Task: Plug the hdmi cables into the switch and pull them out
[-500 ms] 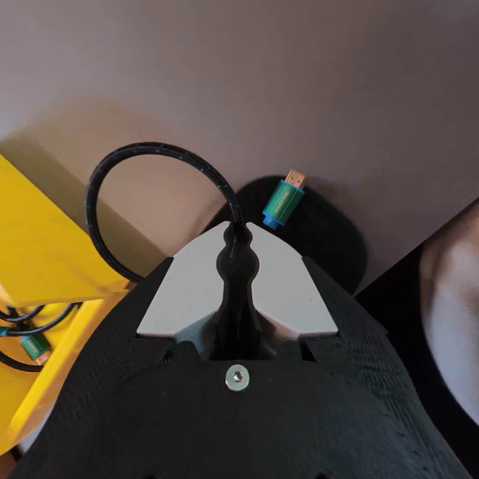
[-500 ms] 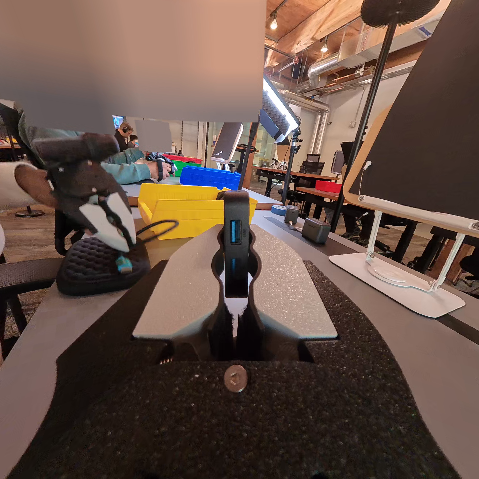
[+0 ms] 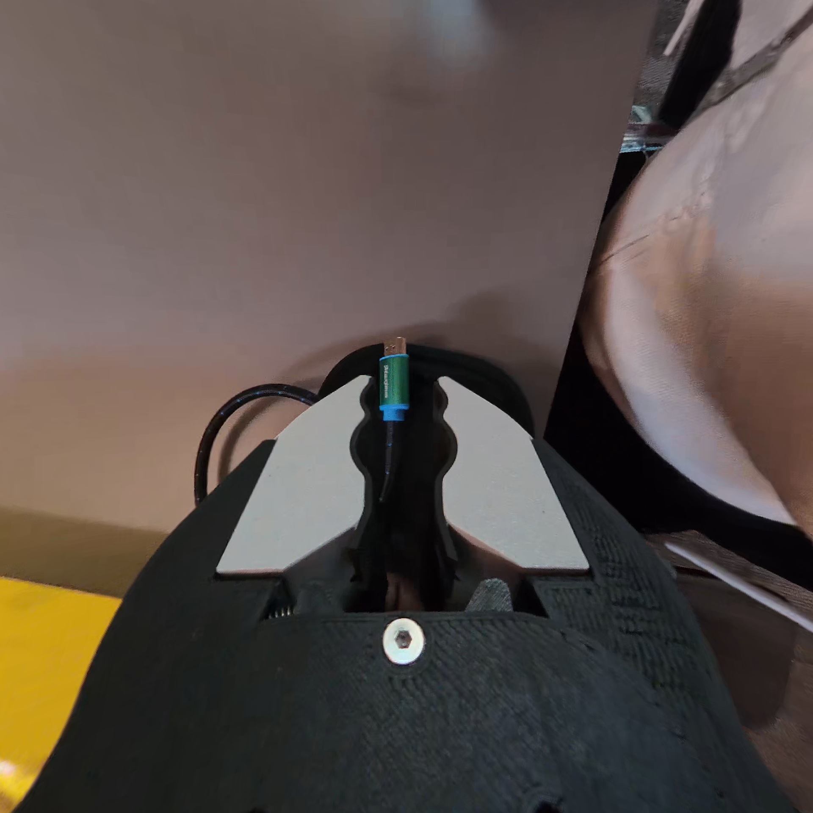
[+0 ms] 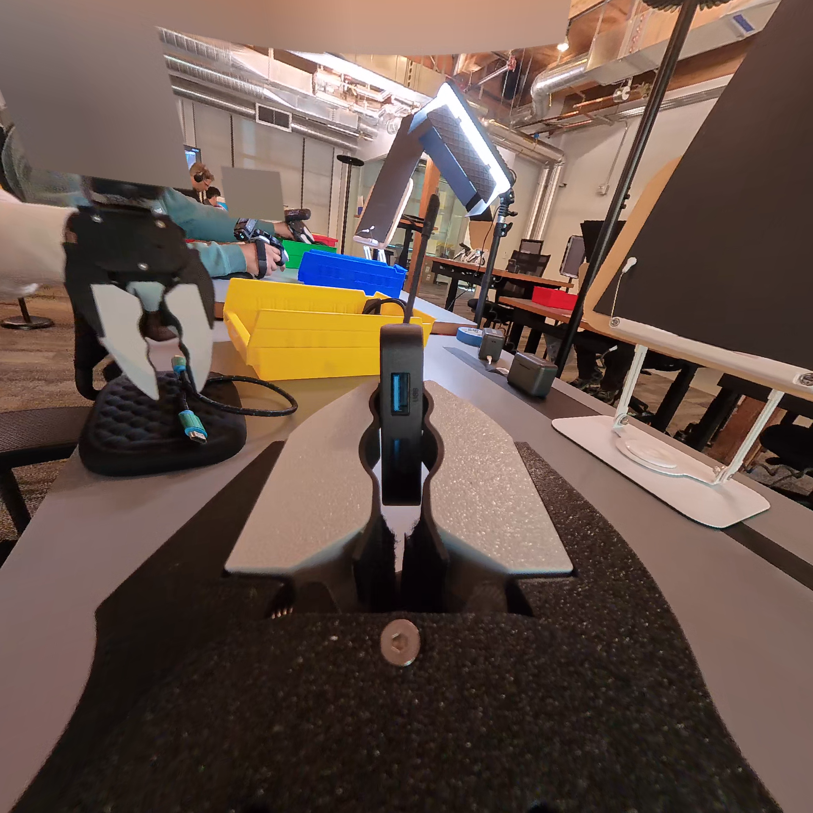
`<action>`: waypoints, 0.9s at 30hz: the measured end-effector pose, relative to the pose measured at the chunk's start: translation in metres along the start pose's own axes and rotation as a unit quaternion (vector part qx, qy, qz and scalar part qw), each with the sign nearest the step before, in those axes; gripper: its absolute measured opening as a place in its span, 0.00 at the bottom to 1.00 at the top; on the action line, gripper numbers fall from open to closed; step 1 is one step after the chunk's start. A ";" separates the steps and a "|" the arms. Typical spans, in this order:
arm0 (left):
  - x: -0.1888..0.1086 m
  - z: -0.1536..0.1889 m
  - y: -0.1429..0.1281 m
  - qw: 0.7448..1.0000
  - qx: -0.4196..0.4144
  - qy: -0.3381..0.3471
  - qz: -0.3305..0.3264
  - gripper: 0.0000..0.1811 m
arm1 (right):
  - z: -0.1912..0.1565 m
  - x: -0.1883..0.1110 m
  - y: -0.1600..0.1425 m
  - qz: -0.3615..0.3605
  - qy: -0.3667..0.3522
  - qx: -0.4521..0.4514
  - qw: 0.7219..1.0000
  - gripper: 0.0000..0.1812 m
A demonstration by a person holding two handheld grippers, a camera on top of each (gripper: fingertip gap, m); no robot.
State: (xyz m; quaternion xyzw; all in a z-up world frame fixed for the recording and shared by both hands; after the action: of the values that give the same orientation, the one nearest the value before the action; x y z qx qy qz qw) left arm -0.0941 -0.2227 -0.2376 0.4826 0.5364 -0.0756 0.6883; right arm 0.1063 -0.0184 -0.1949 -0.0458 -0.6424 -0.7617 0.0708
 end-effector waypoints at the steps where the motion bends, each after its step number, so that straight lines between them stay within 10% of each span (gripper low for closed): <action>1: 0.004 -0.005 -0.004 1.000 -0.017 -0.021 -0.007 0.12 | 0.000 0.000 0.001 0.001 -0.001 -0.001 1.000 0.07; 11: 0.026 -0.011 -0.026 0.995 -0.048 -0.060 -0.064 0.09 | 0.001 -0.001 -0.001 -0.006 -0.007 -0.007 1.000 0.07; 16: 0.017 -0.019 -0.012 0.994 -0.006 0.052 -0.093 0.07 | -0.007 0.010 -0.012 -0.121 -0.031 -0.128 0.984 0.07; 23: 0.010 -0.036 0.058 0.954 0.100 0.272 -0.080 0.06 | -0.027 0.044 -0.031 -0.311 -0.124 -0.497 0.801 0.07; 27: 0.019 -0.034 0.094 0.934 0.149 0.320 -0.062 0.05 | -0.035 0.050 -0.023 -0.294 -0.148 -0.543 0.773 0.07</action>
State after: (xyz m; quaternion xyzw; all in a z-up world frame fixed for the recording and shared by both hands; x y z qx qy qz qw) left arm -0.0507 -0.1403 -0.1970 0.5445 0.7392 -0.0387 0.3946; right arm 0.0538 -0.0512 -0.2148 0.0021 -0.1069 -0.9513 -0.2891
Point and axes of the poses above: each gripper's, where its closed fingertips meet, x out along the fingers, y out of its top, z = x × y across the jaws, the point moved 6 cm from there along -x, back along the fingers, and after that the axes turned 1 degree about z, right-handed, at the moved point
